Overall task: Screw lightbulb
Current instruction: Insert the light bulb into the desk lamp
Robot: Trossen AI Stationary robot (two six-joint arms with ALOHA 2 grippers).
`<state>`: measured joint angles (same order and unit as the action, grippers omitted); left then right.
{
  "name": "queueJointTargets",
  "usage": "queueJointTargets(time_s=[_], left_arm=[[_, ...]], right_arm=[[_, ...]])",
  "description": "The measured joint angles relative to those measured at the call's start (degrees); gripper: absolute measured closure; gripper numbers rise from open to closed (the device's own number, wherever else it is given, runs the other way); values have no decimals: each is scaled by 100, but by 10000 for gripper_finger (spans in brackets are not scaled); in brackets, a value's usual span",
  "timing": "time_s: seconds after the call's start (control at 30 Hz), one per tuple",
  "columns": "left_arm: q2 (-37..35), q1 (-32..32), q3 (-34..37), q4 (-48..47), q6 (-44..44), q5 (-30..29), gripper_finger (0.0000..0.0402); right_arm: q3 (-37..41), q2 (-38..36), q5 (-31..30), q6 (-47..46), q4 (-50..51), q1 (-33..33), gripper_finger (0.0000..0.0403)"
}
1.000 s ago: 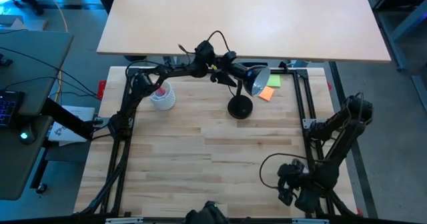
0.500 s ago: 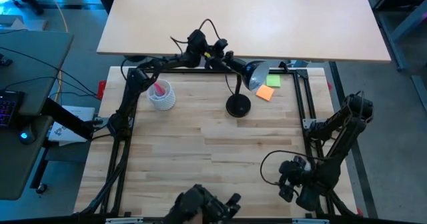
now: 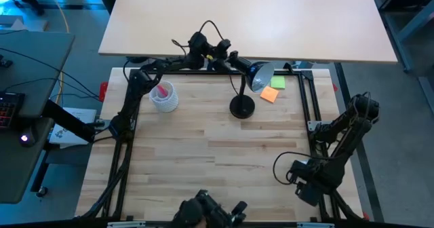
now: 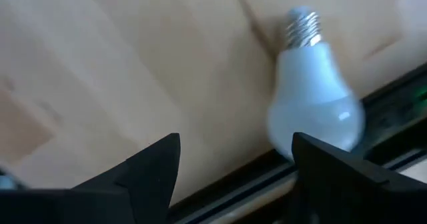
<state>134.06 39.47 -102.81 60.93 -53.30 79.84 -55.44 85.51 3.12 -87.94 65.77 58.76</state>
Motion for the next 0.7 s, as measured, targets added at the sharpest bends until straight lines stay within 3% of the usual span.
queueJointTargets(time_s=[0.17, 0.37, 0.5, 0.7], left_arm=[[-306, -196, 517, 463, -22, 0, 66], [-1118, -444, 2101, 917, 473, -377, 66], [-1777, -566, 3055, 900, 1163, -922, 66], [-2428, -585, 3843, 139, 1983, -1972, 66]], right_arm=[[0, -10, -327, 571, 514, -107, 116], [0, -25, -704, 822, 942, -100, 116], [0, -204, -728, 951, 983, -116, 116], [343, -810, -699, 933, 889, -133, 116]])
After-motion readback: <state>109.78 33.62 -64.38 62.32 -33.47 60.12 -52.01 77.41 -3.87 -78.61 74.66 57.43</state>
